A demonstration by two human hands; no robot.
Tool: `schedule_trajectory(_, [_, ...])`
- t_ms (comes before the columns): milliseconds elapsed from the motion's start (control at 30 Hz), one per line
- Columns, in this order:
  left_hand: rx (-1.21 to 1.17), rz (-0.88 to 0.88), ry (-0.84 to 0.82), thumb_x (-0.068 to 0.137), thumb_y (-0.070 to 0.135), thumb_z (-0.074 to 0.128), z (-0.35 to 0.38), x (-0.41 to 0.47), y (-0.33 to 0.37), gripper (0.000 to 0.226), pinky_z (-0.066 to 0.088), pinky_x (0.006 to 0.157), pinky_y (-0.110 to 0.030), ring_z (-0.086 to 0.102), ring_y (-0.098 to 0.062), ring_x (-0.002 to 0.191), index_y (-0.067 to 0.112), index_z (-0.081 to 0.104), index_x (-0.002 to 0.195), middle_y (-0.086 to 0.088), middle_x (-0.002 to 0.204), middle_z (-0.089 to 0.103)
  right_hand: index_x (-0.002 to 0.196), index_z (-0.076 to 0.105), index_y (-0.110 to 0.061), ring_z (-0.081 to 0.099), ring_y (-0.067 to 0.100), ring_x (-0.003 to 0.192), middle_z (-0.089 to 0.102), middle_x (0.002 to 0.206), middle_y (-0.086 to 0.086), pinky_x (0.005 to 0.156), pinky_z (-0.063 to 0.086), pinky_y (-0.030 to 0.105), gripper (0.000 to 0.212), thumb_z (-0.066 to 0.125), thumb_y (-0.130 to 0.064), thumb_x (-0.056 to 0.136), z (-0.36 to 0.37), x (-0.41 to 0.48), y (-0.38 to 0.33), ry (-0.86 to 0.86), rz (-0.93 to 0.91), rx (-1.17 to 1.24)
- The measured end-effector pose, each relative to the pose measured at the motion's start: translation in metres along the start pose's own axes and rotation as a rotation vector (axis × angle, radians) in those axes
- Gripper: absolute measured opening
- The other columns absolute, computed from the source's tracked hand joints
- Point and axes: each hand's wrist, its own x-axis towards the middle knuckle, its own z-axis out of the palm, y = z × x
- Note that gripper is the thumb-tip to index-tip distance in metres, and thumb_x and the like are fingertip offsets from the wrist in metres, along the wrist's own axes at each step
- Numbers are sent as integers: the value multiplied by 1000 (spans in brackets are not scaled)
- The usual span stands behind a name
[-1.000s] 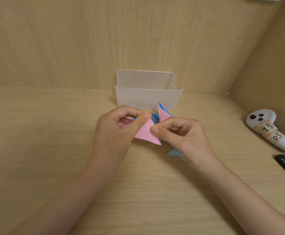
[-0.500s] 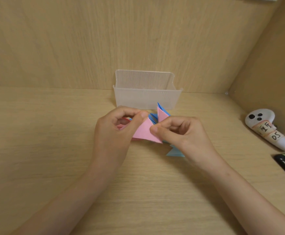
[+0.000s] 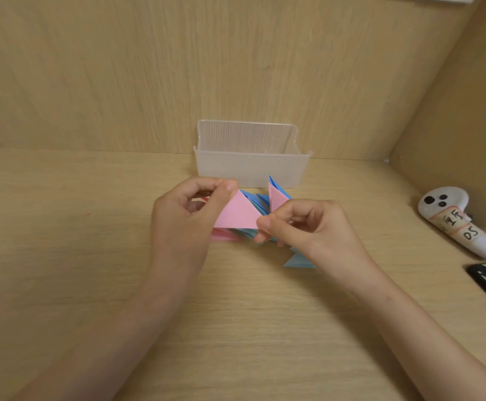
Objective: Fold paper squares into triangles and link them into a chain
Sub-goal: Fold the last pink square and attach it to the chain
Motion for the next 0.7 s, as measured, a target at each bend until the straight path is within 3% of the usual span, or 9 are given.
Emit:
schedule_trajectory(67, [2,5,3,82,13,69,0,0,0,12,39,55,-5,54,8,57,18,68,71,20,60,65,64,70,-18,53,16,64,73,71,-1,66,45,35,20,69,-21,84,0,0,-1,-13,6,-5])
schedule_trajectory(367, [21,27,9,82,14,69,0,-1,-1,12,40,55,-5,55,6,58,20,67,71,21,61,65,65,67,-19,44,20,57,71,66,-6,55,39,19,22,67,-24,86,0,0,0,-6,-13,-91])
schedule_trajectory(567, [-25,22,22,82,10,68,2,-3,2,11,39,49,-5,54,5,55,15,67,72,12,61,64,65,67,-17,53,35,59,71,65,-4,60,44,35,22,67,-23,86,1,1,2,10,-42,-89])
schedule_trajectory(667, [-42,-8,35,84,12,67,0,0,1,13,41,52,-6,56,7,56,18,67,73,20,60,65,66,68,-11,48,26,56,70,66,-1,57,42,25,22,68,-20,86,-2,1,4,23,-42,-84])
schedule_trajectory(700, [-53,-14,47,85,13,66,-2,2,1,13,41,54,-7,55,8,57,19,67,74,22,60,65,66,69,-12,48,22,58,70,67,0,59,43,30,21,69,-21,85,-3,1,5,35,-38,-75])
